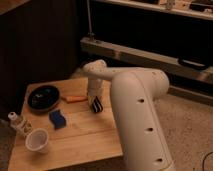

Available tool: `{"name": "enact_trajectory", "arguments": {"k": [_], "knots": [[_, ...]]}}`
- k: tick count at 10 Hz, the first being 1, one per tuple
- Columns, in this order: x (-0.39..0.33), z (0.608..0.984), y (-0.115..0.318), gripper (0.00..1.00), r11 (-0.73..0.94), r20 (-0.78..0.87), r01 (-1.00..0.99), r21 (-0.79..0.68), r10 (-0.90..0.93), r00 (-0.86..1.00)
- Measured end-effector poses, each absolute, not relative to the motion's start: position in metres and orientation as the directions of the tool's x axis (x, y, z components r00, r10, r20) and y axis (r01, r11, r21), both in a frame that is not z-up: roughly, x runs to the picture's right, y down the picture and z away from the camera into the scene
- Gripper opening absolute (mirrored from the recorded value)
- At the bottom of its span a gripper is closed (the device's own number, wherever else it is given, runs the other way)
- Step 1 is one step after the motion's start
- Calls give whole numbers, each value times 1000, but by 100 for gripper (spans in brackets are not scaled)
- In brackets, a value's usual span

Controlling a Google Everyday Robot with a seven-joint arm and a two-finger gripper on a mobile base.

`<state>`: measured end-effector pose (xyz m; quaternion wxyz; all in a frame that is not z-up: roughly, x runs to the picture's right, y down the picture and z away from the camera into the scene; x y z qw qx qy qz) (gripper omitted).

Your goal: Place the eraser on the white sponge

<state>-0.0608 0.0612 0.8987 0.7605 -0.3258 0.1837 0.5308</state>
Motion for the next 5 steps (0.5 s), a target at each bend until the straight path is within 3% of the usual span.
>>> {"name": "enact_trajectory", "arguments": {"k": [5], "knots": [[-80,794,7,0,281,-531,-906,-317,738,415]]}}
